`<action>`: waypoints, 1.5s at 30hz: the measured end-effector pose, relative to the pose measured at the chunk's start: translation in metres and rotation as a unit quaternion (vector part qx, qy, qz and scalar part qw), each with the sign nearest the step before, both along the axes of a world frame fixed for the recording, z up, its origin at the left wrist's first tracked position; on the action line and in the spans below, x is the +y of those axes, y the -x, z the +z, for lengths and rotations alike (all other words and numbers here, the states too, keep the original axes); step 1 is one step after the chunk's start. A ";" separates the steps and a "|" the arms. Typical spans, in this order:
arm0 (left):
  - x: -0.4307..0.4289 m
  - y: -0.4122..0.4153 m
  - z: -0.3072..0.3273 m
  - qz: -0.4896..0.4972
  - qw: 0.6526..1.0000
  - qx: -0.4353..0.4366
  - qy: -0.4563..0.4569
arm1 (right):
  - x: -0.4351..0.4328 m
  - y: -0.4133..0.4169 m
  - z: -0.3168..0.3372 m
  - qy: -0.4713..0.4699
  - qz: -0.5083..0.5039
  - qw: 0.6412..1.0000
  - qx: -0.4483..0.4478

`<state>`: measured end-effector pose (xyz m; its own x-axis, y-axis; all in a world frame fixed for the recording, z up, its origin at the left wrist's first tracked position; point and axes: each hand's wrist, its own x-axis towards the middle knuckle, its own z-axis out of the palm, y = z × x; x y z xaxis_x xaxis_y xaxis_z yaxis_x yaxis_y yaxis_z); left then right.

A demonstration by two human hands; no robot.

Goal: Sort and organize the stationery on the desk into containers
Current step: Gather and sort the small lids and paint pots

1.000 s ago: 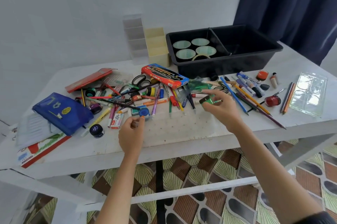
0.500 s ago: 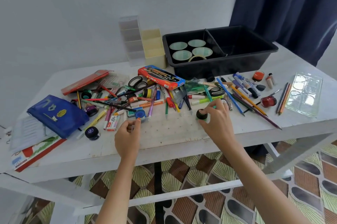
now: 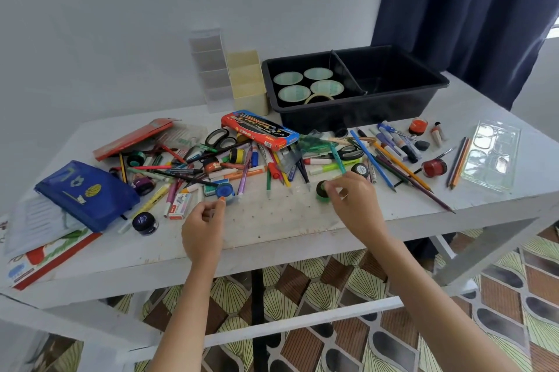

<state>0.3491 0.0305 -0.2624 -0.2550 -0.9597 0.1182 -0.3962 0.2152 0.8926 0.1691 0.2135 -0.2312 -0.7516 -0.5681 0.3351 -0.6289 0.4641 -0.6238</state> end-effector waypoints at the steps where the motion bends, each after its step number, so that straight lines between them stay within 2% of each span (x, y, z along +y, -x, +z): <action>1: 0.000 0.000 0.000 -0.002 1.000 0.001 -0.001 | 0.002 0.004 0.001 0.007 -0.009 1.000 -0.012; 4: -0.001 -0.001 -0.001 -0.005 1.000 0.005 0.001 | 0.010 0.017 0.004 0.035 -0.067 0.997 0.011; 6: -0.002 -0.001 -0.001 -0.007 1.000 0.005 -0.001 | 0.014 0.026 0.006 0.011 -0.100 0.995 0.006; 9: -0.002 -0.001 -0.001 -0.012 1.000 0.011 -0.005 | 0.016 0.035 0.006 -0.046 -0.100 0.994 -0.011; 12: -0.002 -0.002 -0.001 -0.016 1.000 0.015 -0.010 | 0.015 0.039 0.001 -0.048 -0.092 0.994 -0.019; 16: 0.000 -0.002 0.001 -0.016 1.000 0.019 -0.009 | 0.015 0.038 0.001 -0.007 -0.097 0.995 -0.035; 19: 0.001 -0.002 0.002 -0.014 1.000 0.019 -0.006 | 0.015 0.026 0.009 0.078 -0.096 0.991 -0.053; 23: 0.002 -0.001 0.002 -0.009 1.000 0.017 -0.001 | 0.011 -0.002 0.021 0.132 -0.031 0.988 -0.075; 29: 0.003 -0.001 0.004 -0.010 1.000 0.019 -0.003 | 0.007 -0.026 0.001 0.073 0.025 0.994 -0.079; 33: 0.003 -0.001 0.005 -0.011 1.000 0.022 -0.008 | 0.006 -0.029 -0.005 0.031 0.004 0.998 -0.061; 40: 0.002 -0.002 0.004 -0.007 1.000 0.023 -0.008 | 0.002 -0.026 0.003 0.018 -0.047 0.989 -0.142; 45: 0.002 -0.002 0.003 -0.007 1.000 0.024 -0.011 | -0.001 -0.029 0.008 -0.026 -0.061 0.994 -0.083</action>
<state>0.3510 0.0328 -0.2595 -0.2627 -0.9587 0.1091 -0.3495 0.2000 0.9154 0.1982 0.2124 -0.2229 -0.8585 -0.4822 0.1744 -0.4568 0.5646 -0.6874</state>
